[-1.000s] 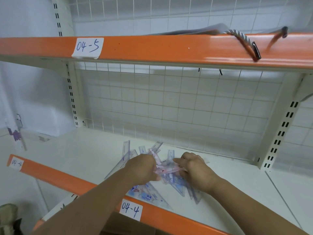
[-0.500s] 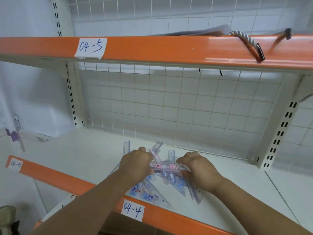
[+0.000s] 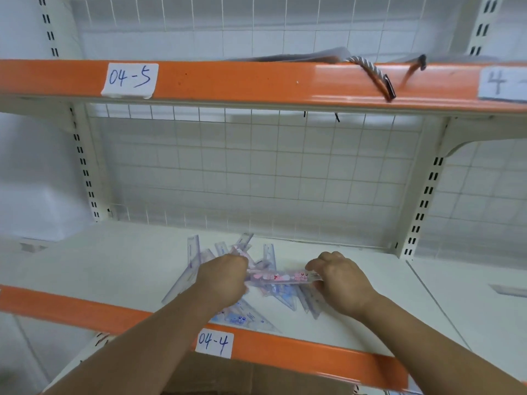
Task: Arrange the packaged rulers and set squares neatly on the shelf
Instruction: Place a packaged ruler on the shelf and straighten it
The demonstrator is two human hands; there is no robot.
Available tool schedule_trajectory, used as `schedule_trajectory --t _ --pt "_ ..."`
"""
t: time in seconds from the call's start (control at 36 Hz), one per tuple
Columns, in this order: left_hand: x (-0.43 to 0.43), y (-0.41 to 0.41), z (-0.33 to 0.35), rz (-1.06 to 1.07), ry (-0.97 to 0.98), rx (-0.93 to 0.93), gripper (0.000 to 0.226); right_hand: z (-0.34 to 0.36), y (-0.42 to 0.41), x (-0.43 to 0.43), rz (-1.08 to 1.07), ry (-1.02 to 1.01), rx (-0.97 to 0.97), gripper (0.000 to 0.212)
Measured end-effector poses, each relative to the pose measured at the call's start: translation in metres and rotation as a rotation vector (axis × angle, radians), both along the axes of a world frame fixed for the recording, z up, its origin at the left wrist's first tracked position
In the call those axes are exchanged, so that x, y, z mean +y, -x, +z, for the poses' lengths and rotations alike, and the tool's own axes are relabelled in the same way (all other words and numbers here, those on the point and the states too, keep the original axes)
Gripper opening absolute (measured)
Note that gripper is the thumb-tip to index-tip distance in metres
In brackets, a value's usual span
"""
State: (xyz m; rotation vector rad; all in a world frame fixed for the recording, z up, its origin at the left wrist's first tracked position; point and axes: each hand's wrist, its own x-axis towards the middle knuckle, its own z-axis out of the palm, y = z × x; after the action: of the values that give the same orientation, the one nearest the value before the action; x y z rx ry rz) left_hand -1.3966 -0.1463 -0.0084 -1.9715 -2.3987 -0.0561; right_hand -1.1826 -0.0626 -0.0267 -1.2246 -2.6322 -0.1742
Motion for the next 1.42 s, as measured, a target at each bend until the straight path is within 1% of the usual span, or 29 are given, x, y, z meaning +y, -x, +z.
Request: schedule_trajectory --t 0.06,0.17,0.36,0.47,0.58,0.67,0.83,0.94,1.17,1.42 --pt "0.002 -0.006 -0.001 -0.042 0.0 -0.002 0.019 -0.001 -0.011 -0.006 -0.039 0.006 -0.005 0.031" --pt "0.007 -0.025 -0.003 -0.134 0.028 -0.023 0.032 -0.004 -0.038 -0.019 -0.119 0.012 -0.007 0.033" --pt "0.014 -0.076 -0.004 -0.258 0.068 -0.003 0.029 -0.006 -0.091 -0.039 -0.266 0.031 -0.016 0.039" --pt "0.018 -0.109 -0.002 -0.31 0.064 0.014 0.022 -0.005 -0.126 -0.049 -0.341 0.035 -0.01 0.039" --pt "0.021 -0.143 0.002 -0.376 0.069 0.049 0.034 -0.003 -0.162 -0.059 -0.404 0.04 -0.003 0.039" --pt "0.024 -0.172 0.003 -0.403 0.068 0.045 0.037 -0.002 -0.19 -0.064 -0.445 0.044 0.005 0.039" --pt "0.031 -0.242 0.004 -0.433 0.063 0.04 0.038 -0.001 -0.257 -0.072 -0.498 0.047 -0.002 0.039" --pt "0.034 -0.296 0.003 -0.438 0.053 0.049 0.033 0.0 -0.314 -0.075 -0.516 0.038 -0.004 0.039" --pt "0.032 -0.406 0.003 -0.444 0.032 0.011 0.033 0.008 -0.431 -0.076 -0.55 0.045 -0.015 0.04" --pt "0.045 -0.488 -0.003 -0.436 0.061 0.028 0.032 0.01 -0.518 -0.074 -0.568 0.078 0.015 0.04"
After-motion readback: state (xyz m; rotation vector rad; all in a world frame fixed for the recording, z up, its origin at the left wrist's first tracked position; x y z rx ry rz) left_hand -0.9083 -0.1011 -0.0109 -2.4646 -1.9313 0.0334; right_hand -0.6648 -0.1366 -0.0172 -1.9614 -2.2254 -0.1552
